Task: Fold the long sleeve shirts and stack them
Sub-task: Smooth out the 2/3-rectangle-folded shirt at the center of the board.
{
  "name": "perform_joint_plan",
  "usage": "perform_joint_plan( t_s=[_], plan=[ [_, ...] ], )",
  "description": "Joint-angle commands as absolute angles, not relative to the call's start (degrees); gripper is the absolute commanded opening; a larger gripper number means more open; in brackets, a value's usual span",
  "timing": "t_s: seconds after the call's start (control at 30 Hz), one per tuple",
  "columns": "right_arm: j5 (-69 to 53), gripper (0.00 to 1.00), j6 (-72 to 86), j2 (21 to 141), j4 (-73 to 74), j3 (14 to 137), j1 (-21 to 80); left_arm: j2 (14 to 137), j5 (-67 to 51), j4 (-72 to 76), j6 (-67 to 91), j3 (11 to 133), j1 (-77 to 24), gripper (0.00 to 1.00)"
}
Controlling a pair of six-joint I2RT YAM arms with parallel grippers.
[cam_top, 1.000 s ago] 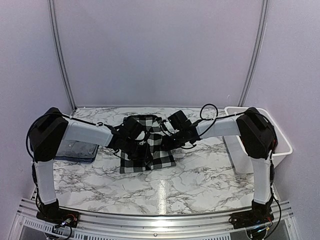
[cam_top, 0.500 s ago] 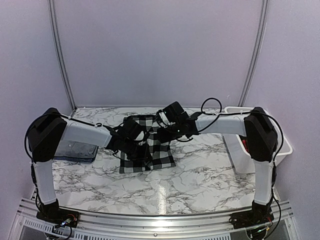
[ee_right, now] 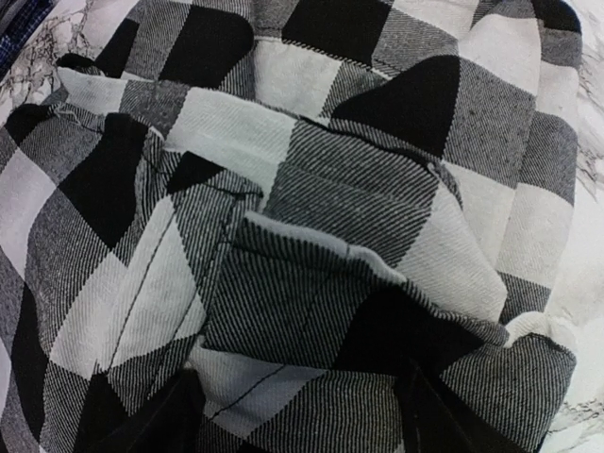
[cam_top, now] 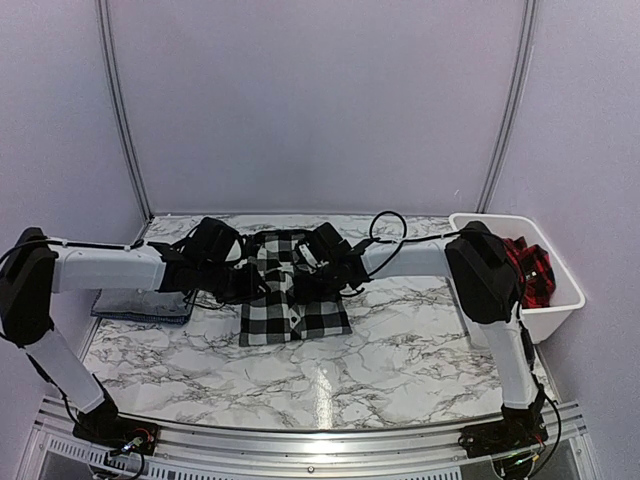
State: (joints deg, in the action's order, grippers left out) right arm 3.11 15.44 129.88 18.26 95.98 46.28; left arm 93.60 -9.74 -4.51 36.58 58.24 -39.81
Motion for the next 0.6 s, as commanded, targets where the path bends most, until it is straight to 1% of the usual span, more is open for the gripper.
perform_joint_plan(
  t_s=[0.0,0.13,0.27,0.47,0.57],
  plan=[
    [4.4,0.73,14.9,131.0,22.5,98.3,46.4,89.2,-9.1,-5.8,37.9,52.0,-37.4,0.22],
    [5.4,0.75,14.9,128.1,23.9,97.5,46.5,86.1,-9.9,-6.1,38.3,47.8,-36.4,0.24],
    [5.2,0.76,15.3,120.2,22.7,93.2,46.6,84.3,-10.6,-6.1,38.9,44.4,-36.2,0.25],
    [2.6,0.78,17.7,108.7,18.2,80.1,46.5,81.7,-13.5,-5.8,39.1,40.2,-36.2,0.27],
    [0.7,0.77,19.7,104.0,15.9,72.8,46.5,79.9,-14.2,-5.8,38.2,38.3,-36.2,0.28]
  ],
)
